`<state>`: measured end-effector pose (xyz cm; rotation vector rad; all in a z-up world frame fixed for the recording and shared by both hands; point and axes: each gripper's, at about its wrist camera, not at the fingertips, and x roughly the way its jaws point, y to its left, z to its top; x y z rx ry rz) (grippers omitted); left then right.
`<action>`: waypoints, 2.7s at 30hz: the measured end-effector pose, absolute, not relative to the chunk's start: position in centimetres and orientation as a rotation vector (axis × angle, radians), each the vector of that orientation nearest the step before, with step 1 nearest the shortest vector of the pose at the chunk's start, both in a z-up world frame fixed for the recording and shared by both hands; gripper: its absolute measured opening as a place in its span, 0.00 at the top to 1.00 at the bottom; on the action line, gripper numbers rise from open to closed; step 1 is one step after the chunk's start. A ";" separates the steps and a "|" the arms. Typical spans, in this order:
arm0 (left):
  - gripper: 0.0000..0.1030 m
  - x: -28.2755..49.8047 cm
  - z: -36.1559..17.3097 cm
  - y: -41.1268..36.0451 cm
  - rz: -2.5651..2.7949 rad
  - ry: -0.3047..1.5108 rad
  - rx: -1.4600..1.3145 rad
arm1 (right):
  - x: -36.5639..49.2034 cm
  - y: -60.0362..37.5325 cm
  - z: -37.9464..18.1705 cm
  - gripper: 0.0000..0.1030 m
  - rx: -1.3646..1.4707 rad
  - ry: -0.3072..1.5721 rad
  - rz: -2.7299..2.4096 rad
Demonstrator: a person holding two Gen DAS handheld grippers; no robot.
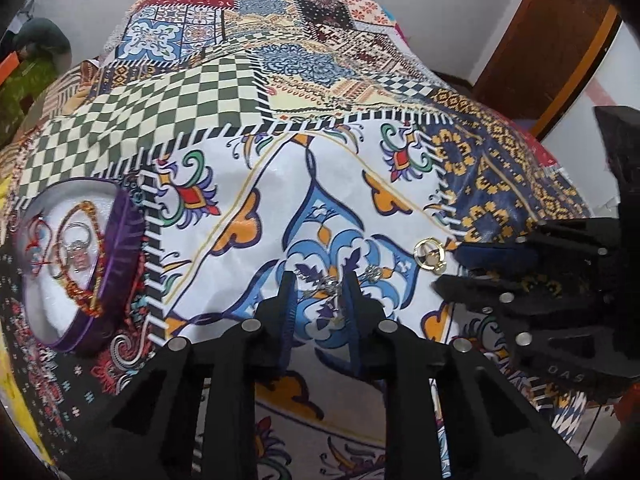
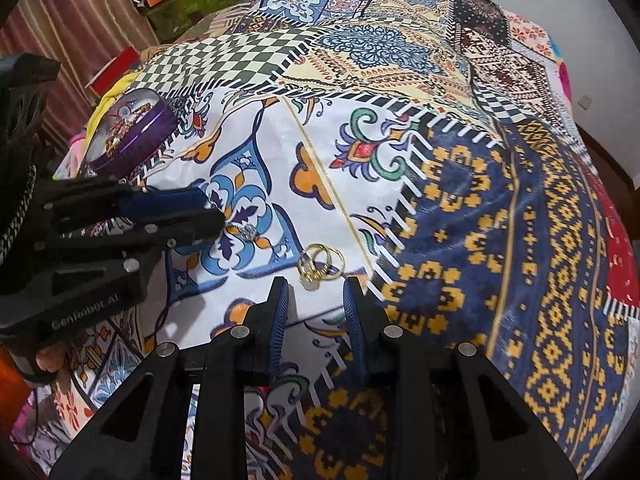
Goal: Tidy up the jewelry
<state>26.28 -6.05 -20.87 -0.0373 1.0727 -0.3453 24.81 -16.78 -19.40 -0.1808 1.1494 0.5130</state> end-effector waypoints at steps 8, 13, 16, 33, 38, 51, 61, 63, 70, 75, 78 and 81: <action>0.88 26.6 -21.3 -5.8 -0.358 1.065 -0.094 | 25.6 -16.6 -19.9 0.72 -0.151 1.131 0.538; 0.93 26.5 -21.2 -5.7 -0.358 1.062 -0.107 | 25.4 -16.2 -19.9 0.76 -0.182 1.110 0.523; 0.93 26.3 -21.0 -5.7 -0.348 1.058 -0.102 | 25.3 -16.3 -19.9 0.91 -0.181 1.106 0.523; 0.94 24.1 -16.3 -3.8 -0.319 0.946 -0.095 | 22.7 -16.2 -17.1 0.91 -0.213 0.988 0.514; 0.94 22.9 -14.7 -2.7 -0.303 0.913 -0.107 | 22.0 -16.4 -14.9 0.91 -0.196 0.935 0.511; 0.94 19.2 -11.2 0.5 -0.257 0.837 -0.123 | 19.7 -15.1 -9.8 0.91 -0.173 0.797 0.538; 0.94 17.1 -14.5 1.5 -0.260 0.932 -0.106 | 18.9 -14.3 -10.3 0.91 -0.164 0.804 0.562; 0.94 16.8 -15.6 1.4 -0.263 0.961 -0.108 | 18.9 -14.3 -10.6 0.91 -0.160 0.812 0.565; 0.94 16.7 -17.9 1.9 -0.238 1.024 -0.139 | 18.4 -14.0 -11.1 0.91 -0.164 0.830 0.568; 0.94 16.6 -18.1 2.5 -0.220 1.033 -0.146 | 18.3 -14.2 -11.2 0.91 -0.151 0.831 0.574; 0.94 16.5 -18.0 3.1 -0.200 1.032 -0.143 | 18.3 -14.2 -11.3 0.91 -0.147 0.832 0.576; 0.94 16.5 -17.9 3.6 -0.188 1.035 -0.156 | 18.3 -14.4 -11.4 0.91 -0.144 0.832 0.578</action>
